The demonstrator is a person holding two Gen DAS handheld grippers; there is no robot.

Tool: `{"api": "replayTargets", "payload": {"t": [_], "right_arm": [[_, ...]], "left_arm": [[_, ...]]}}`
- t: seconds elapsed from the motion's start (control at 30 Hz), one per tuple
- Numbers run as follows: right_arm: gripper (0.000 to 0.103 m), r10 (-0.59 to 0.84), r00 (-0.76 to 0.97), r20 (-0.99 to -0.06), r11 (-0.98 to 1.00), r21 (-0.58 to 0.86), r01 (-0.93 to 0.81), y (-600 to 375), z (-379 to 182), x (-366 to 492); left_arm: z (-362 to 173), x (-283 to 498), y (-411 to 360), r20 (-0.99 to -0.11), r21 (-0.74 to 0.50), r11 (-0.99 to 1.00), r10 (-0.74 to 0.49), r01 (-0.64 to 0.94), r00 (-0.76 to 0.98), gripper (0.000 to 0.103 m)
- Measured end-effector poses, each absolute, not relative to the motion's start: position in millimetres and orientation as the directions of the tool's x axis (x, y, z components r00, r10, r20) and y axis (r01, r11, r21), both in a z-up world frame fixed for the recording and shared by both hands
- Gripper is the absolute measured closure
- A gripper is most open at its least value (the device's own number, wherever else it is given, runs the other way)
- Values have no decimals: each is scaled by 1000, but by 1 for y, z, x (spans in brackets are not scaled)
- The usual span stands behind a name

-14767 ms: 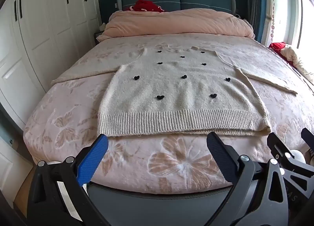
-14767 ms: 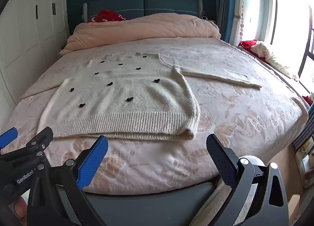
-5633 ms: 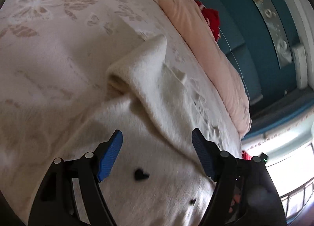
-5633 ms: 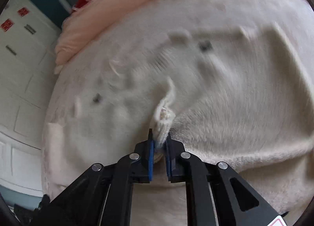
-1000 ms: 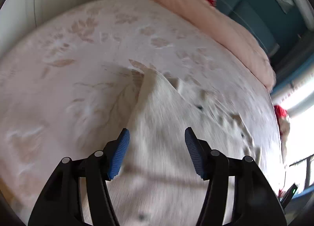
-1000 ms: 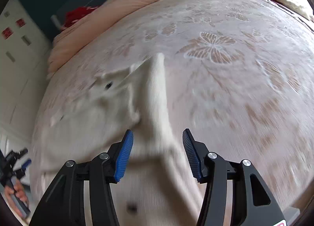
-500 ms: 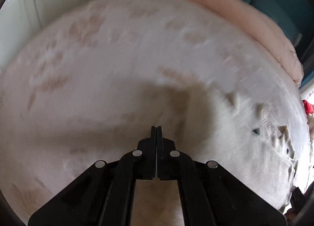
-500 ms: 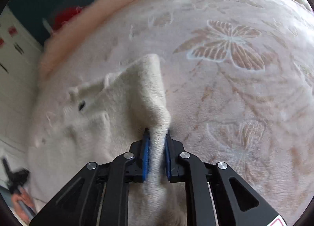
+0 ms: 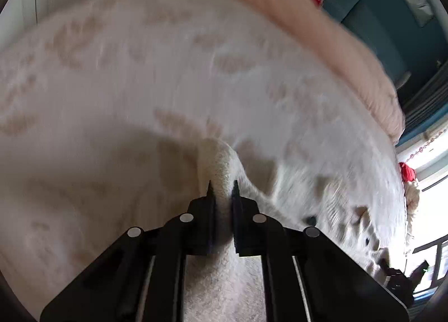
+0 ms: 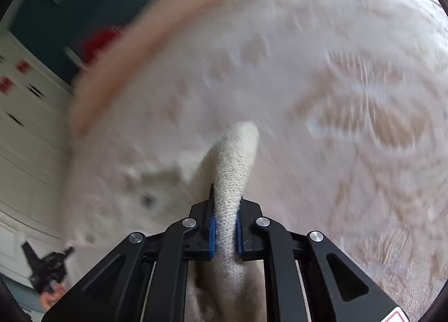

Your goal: Fold small clothes

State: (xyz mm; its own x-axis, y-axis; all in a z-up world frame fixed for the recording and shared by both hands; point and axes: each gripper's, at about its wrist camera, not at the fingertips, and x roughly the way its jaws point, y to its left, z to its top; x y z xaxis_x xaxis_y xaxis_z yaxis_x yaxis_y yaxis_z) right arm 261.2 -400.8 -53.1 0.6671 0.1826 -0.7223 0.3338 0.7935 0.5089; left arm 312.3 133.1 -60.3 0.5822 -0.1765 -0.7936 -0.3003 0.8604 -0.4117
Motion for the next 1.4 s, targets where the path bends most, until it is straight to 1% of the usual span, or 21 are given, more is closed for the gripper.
{"api": "replayTargets", "payload": {"t": [0.07, 0.13, 0.17, 0.23, 0.33, 0.37, 0.4, 0.43, 0.47, 0.57, 0.6, 0.63, 0.67, 0.83, 0.87, 0.97, 1.03, 1.17, 1.23, 1.3, 1.4], "right_arm": [[94, 139, 683, -717, 818, 472, 329, -403, -52, 257], [94, 127, 577, -807, 832, 404, 381, -409, -90, 263], [93, 134, 607, -783, 824, 429, 371, -412, -90, 258], [82, 145, 614, -776, 806, 453, 382, -412, -71, 252], [82, 89, 671, -736, 866, 390, 313, -392, -26, 224], [79, 83, 687, -722, 884, 372, 284, -383, -15, 214], [73, 104, 704, -702, 893, 378, 244, -371, -5, 200], [50, 140, 704, -696, 891, 399, 217, -362, -2, 194], [42, 186, 678, -712, 888, 416, 194, -350, -8, 193], [44, 193, 594, -781, 909, 371, 192, -328, -36, 204], [51, 202, 556, -806, 909, 365, 199, -321, -50, 210], [82, 212, 545, -811, 908, 370, 197, -315, -57, 214], [94, 215, 550, -807, 909, 371, 190, -313, -57, 214], [97, 193, 702, -686, 880, 437, 186, -334, -1, 176], [97, 177, 705, -687, 883, 427, 194, -339, -2, 171], [96, 184, 523, -832, 913, 342, 222, -341, -69, 181], [94, 158, 573, -804, 927, 321, 195, -339, -57, 171], [92, 190, 653, -734, 880, 422, 219, -348, -20, 143], [92, 183, 611, -770, 883, 402, 242, -346, -36, 145], [99, 176, 527, -832, 905, 347, 246, -344, -61, 149], [83, 138, 549, -825, 905, 330, 268, -346, -20, 114]], "left_arm": [[-56, 313, 140, -791, -348, 885, -100, -310, 604, 95], [-71, 318, 148, -828, -293, 890, -53, -350, 558, 95], [-87, 320, 152, -852, -293, 886, -72, -360, 518, 94], [-77, 312, 150, -836, -290, 899, -71, -328, 545, 90], [-51, 297, 144, -804, -315, 904, -93, -288, 587, 88], [-34, 283, 139, -779, -310, 913, -84, -266, 621, 79], [-23, 272, 135, -763, -304, 919, -77, -251, 642, 67], [-11, 256, 126, -744, -306, 925, -85, -225, 663, 61], [-8, 245, 120, -737, -313, 927, -99, -208, 669, 54], [-11, 220, 85, -749, -310, 940, -151, -140, 645, 54], [-16, 214, 77, -759, -302, 944, -156, -129, 632, 54], [-22, 208, 70, -772, -298, 946, -161, -127, 615, 54], [-31, 202, 63, -789, -304, 943, -168, -137, 591, 54], [-54, 183, 73, -813, -306, 931, -147, -199, 564, 54], [-62, 185, 78, -823, -309, 928, -151, -209, 548, 55], [-72, 191, 74, -828, -268, 943, -123, -195, 547, 57], [-72, 195, 68, -838, -222, 957, -89, -189, 539, 57], [-70, 192, 73, -836, -248, 950, -112, -188, 537, 57], [-69, 188, 73, -837, -238, 956, -111, -174, 536, 57], [-60, 179, 71, -840, -234, 958, -115, -164, 530, 56], [-36, 154, 79, -837, -245, 957, -129, -153, 532, 47]]}}
